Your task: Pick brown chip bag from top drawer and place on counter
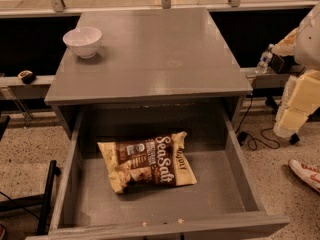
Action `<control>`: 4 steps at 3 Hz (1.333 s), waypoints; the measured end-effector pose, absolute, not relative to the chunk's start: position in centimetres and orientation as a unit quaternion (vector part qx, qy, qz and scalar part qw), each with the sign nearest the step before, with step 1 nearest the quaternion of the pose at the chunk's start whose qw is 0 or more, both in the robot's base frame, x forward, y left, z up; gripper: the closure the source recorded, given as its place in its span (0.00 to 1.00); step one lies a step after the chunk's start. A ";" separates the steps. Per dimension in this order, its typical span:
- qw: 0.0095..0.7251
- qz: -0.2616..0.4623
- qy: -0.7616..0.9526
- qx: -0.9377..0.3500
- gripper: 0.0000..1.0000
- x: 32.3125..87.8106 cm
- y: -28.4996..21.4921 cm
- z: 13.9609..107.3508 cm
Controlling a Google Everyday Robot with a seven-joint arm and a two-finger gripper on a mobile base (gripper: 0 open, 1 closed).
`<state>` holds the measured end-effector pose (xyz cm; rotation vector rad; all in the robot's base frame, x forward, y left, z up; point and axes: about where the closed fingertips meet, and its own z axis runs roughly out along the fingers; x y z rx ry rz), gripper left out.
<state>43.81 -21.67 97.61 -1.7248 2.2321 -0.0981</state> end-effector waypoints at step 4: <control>0.257 0.008 0.713 -0.652 0.00 41.9 -13.3 89.7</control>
Offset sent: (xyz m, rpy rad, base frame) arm 0.0173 0.0932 -0.1230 0.0835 -0.3574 0.1045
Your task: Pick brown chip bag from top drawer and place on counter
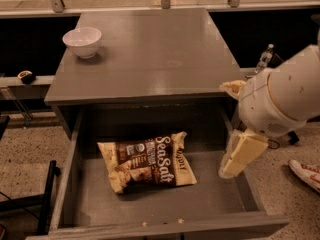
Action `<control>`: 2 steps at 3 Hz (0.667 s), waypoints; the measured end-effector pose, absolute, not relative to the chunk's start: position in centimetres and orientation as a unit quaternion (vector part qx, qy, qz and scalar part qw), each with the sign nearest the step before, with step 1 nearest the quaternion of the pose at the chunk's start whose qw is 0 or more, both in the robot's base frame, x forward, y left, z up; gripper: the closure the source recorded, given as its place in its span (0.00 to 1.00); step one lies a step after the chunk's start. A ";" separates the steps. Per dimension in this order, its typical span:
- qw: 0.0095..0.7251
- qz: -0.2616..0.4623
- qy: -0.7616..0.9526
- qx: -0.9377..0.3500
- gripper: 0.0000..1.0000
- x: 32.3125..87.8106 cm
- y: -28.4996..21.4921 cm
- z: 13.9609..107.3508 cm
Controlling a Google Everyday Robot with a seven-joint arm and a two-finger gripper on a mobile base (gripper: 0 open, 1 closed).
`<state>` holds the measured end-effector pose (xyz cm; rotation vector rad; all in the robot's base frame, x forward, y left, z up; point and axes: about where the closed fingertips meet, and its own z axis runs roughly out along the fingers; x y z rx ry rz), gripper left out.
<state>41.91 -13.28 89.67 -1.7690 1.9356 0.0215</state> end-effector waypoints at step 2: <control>0.273 0.059 0.690 -0.667 0.00 43.2 -8.8 85.5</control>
Offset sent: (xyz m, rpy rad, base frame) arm 0.0118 0.1120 -0.1356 0.2378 0.2220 0.2173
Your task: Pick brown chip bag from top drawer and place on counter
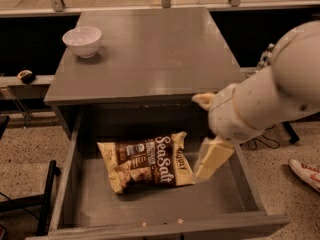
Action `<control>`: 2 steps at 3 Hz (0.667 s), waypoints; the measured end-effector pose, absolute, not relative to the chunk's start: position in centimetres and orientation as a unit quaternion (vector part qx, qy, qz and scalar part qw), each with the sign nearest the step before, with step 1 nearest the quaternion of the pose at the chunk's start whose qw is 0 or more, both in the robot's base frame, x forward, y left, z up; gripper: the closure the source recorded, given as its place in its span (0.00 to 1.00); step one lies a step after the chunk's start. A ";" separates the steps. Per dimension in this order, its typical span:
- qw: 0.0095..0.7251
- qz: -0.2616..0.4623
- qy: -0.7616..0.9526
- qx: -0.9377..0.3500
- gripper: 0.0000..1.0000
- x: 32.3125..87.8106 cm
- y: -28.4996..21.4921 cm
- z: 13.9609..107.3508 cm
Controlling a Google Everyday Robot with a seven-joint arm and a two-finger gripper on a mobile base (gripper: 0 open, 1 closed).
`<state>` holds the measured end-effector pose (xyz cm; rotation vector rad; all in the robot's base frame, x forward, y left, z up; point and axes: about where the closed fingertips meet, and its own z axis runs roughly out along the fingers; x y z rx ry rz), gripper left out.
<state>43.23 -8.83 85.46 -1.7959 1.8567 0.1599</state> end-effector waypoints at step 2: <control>0.225 0.165 0.664 -0.694 0.00 43.2 -1.5 68.5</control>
Offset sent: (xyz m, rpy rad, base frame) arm -0.0021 0.1015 -0.2459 0.0840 0.2877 0.1664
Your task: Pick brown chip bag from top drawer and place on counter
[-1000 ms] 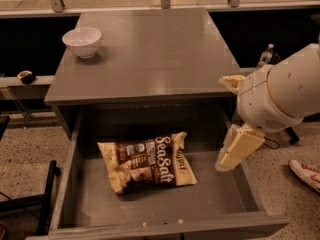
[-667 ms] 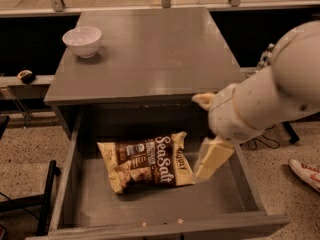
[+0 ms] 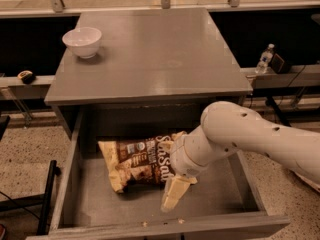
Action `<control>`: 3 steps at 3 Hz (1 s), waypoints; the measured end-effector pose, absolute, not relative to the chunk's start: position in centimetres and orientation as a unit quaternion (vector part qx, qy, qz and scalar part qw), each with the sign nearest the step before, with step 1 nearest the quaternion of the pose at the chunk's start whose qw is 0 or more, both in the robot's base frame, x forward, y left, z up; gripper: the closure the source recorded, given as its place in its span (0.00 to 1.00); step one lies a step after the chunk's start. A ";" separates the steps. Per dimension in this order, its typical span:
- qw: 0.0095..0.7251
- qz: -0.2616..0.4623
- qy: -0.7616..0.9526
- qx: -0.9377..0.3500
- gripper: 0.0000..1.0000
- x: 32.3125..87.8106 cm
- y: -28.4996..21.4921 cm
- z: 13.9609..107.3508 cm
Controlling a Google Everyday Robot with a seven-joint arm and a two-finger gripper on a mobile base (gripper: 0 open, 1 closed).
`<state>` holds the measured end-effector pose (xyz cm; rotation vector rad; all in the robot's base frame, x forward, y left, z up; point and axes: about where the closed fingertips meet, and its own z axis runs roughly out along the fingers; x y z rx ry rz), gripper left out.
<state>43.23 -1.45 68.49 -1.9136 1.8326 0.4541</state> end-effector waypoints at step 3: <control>0.306 0.117 0.660 -0.676 0.00 47.7 -3.7 71.3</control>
Offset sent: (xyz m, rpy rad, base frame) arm 0.0585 -0.0212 0.0109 0.0742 -0.1407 -0.0656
